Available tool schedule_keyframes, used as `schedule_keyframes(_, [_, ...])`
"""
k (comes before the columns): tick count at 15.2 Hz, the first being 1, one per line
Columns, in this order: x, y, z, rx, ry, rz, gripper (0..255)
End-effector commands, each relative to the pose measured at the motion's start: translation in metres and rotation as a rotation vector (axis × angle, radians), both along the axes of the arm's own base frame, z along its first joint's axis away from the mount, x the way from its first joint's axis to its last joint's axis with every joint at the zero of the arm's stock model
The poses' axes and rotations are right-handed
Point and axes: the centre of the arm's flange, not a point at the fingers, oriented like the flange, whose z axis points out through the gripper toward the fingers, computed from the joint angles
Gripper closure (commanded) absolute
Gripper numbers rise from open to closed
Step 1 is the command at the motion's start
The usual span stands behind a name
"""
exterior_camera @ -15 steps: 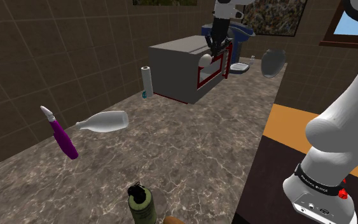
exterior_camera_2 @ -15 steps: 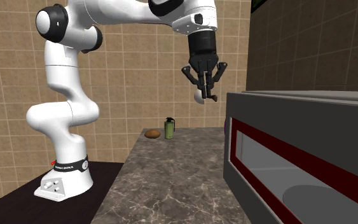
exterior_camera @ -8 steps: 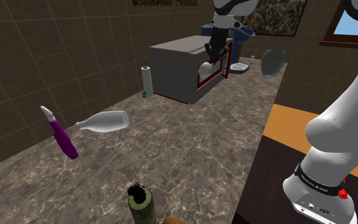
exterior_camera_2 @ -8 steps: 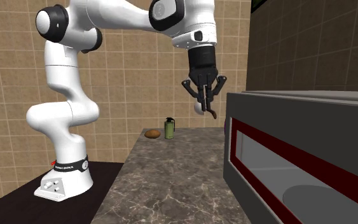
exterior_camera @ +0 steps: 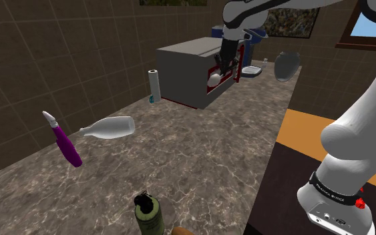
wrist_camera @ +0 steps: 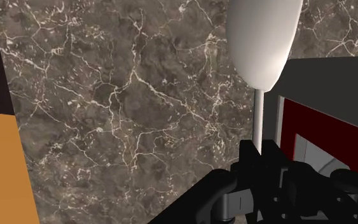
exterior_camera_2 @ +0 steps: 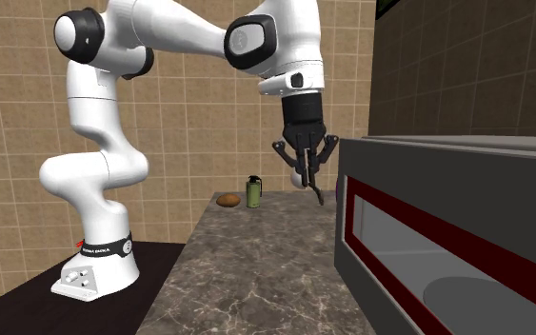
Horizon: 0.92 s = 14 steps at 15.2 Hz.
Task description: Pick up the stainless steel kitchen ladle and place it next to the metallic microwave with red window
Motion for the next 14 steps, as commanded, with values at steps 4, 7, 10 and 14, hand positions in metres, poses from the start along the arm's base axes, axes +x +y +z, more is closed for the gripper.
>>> schedule_keyframes(4, [-0.001,0.0,-0.027,0.0,0.0,0.0,255])
schedule_keyframes(7, [-0.001,0.0,-0.043,0.0,0.0,0.0,255])
schedule_keyframes(10, [-0.001,0.0,-0.059,0.0,0.0,0.0,255])
schedule_keyframes(14, [-0.001,0.0,-0.08,0.0,0.0,0.0,255])
